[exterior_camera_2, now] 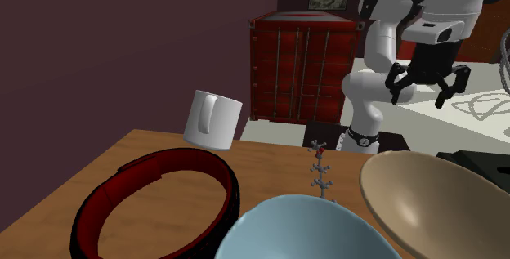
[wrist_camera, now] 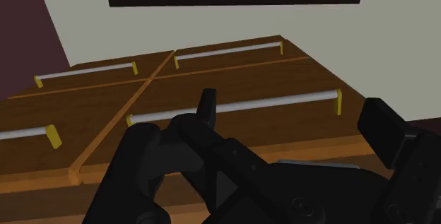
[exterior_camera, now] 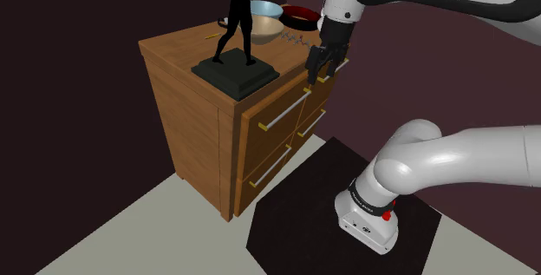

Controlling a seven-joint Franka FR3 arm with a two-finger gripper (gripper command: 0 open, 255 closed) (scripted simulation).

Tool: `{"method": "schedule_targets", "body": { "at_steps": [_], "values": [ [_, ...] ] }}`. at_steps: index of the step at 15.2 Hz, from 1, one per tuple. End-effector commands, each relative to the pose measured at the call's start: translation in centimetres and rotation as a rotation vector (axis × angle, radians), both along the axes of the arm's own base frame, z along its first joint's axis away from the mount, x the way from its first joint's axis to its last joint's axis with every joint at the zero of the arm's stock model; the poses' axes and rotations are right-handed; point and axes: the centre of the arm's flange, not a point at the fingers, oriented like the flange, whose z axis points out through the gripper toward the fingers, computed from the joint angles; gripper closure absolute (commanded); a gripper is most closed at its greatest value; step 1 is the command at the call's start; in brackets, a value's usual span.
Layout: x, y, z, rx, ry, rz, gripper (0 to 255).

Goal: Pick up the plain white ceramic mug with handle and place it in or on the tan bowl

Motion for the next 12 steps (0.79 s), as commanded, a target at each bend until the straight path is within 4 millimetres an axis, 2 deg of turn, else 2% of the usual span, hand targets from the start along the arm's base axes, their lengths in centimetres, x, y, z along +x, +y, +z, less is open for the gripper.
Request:
{"method": "schedule_targets", "body": {
  "at_steps": [1, 12],
  "values": [
    [0.0, 0.0, 0.0, 0.0, 0.0, 0.0, 0],
    [4.8, -11.8, 0.6, -0.062, -0.136, 0.011, 0]
  ]
}}
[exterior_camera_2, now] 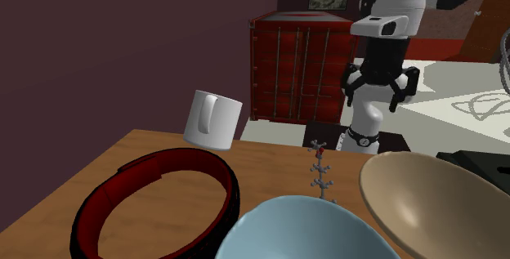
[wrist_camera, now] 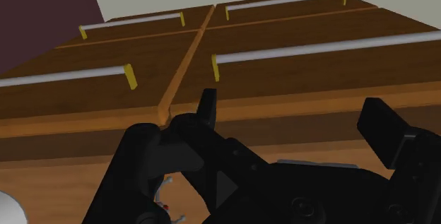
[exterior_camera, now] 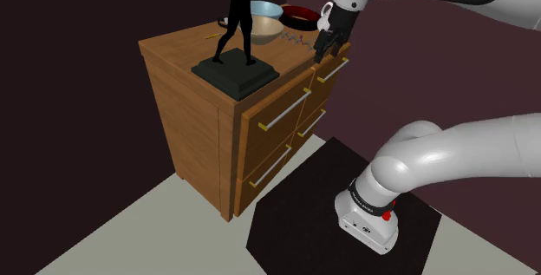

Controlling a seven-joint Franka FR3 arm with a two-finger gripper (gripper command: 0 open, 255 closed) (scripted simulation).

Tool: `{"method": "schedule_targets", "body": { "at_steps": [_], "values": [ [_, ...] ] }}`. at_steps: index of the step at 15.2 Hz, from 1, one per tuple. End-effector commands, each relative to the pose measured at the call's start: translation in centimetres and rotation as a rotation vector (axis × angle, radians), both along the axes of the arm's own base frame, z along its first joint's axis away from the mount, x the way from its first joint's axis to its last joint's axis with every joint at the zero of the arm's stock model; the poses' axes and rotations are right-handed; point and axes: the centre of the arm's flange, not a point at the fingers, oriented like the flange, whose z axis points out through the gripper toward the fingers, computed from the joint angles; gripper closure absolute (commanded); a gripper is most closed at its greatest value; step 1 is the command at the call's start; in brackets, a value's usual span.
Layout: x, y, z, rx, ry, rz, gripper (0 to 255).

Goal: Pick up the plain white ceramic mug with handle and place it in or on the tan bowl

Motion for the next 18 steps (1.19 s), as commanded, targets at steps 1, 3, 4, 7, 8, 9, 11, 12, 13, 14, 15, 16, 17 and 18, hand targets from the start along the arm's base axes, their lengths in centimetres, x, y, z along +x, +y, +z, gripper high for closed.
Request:
{"method": "schedule_targets", "body": {
  "at_steps": [1, 3, 4, 7, 8, 9, 11, 12, 13, 14, 15, 16, 17, 18],
  "values": [
    [0.9, -2.1, 0.4, -0.013, -0.026, 0.003, 0],
    [1.8, -4.3, 0.6, -0.024, -0.051, 0.005, 0],
    [2.2, -5.3, 0.8, -0.03, -0.063, 0.005, 0],
    [3.5, -8.5, 1.3, -0.046, -0.1, 0.008, 0],
    [4.0, -9.6, 1.6, -0.052, -0.113, 0.009, 0],
    [4.4, -10.6, 1.8, -0.058, -0.125, 0.01, 0],
    [5.2, -12.7, 2.2, -0.069, -0.15, 0.012, 0],
    [5.7, -13.8, 2.5, -0.075, -0.162, 0.013, 0],
    [6.1, -14.8, 2.7, -0.08, -0.174, 0.014, 0],
    [6.5, -15.9, 3.0, -0.086, -0.187, 0.015, 0],
    [6.9, -16.9, 3.3, -0.092, -0.199, 0.016, 0],
    [7.3, -17.9, 3.6, -0.097, -0.212, 0.017, 0],
    [7.7, -19.0, 3.9, -0.103, -0.224, 0.018, 0],
    [8.2, -20.0, 4.2, -0.108, -0.236, 0.019, 0]
  ]
}}
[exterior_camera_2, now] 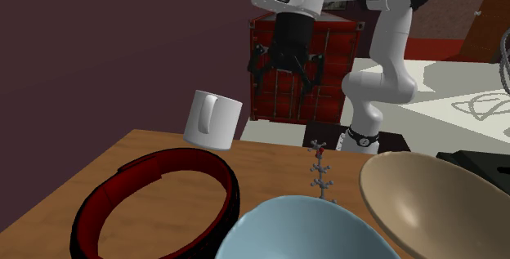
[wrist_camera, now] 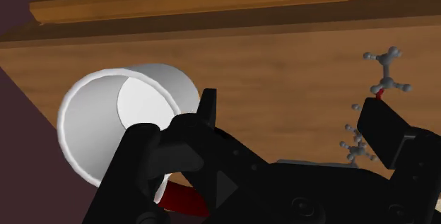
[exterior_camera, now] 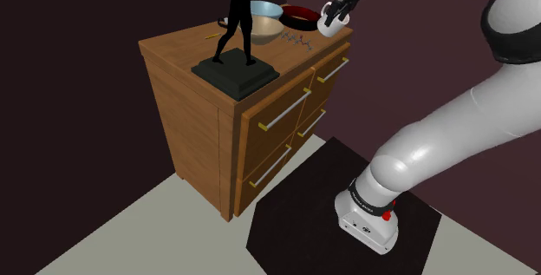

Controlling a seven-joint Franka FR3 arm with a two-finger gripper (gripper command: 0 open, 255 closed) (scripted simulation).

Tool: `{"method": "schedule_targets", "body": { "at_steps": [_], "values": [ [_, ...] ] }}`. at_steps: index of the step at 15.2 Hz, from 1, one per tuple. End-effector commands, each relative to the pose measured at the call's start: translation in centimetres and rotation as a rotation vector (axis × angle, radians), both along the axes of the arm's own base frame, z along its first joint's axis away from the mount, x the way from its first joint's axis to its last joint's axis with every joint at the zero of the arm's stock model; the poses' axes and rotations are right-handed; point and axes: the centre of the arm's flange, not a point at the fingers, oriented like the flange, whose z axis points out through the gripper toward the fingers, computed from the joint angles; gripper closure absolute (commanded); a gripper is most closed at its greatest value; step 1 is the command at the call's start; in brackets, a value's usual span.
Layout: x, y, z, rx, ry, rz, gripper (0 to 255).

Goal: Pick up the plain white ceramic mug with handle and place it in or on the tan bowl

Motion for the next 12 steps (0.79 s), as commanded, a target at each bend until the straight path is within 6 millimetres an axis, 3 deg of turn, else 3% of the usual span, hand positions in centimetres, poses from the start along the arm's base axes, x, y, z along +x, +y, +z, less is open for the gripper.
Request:
{"method": "schedule_targets", "body": {
  "at_steps": [1, 5, 12],
  "values": [
    [0.5, -2.2, 0.7, -0.013, -0.025, 0.003, 0],
    [2.1, -6.3, 2.1, -0.036, -0.074, 0.007, 0],
    [3.2, -6.9, -0.8, -0.036, -0.076, 0.007, 0]
  ]
}}
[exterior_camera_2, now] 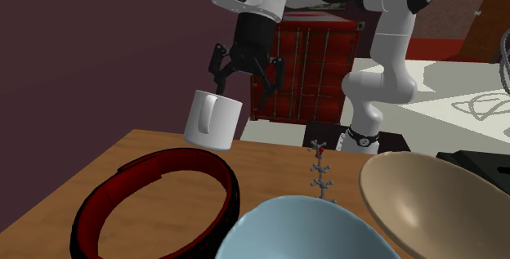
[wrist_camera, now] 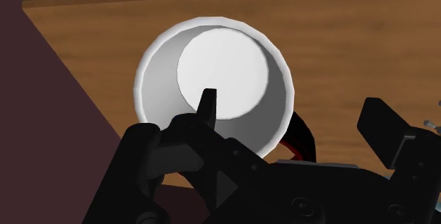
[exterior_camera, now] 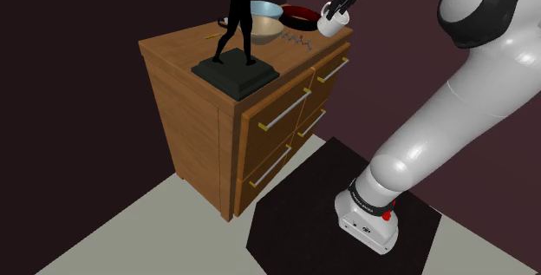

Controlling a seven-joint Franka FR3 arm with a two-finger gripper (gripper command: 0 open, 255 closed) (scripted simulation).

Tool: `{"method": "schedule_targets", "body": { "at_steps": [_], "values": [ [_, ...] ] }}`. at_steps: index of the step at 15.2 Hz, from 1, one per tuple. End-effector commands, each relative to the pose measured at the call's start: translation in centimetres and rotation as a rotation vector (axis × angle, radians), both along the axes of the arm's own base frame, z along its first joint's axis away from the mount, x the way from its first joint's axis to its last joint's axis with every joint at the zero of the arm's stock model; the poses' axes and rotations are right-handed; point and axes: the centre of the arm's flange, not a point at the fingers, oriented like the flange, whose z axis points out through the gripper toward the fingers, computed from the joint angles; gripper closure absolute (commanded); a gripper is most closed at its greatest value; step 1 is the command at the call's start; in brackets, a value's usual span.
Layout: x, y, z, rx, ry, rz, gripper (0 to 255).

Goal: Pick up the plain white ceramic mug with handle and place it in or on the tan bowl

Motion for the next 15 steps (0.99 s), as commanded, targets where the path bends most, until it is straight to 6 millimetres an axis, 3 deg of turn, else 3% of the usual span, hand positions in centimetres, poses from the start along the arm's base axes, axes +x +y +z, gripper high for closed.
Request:
{"method": "schedule_targets", "body": {
  "at_steps": [1, 9, 10, 15],
  "values": [
    [0.51, -0.26, -1.27, 0.0, -0.001, 0.0, 0],
    [0.5, -0.26, -1.26, 0.0, -0.001, 0.0, 0],
    [0.5, -0.26, -1.26, 0.0, -0.001, 0.0, 255],
    [0.5, -0.26, -1.26, 0.0, -0.001, 0.0, 255]
  ]
}}
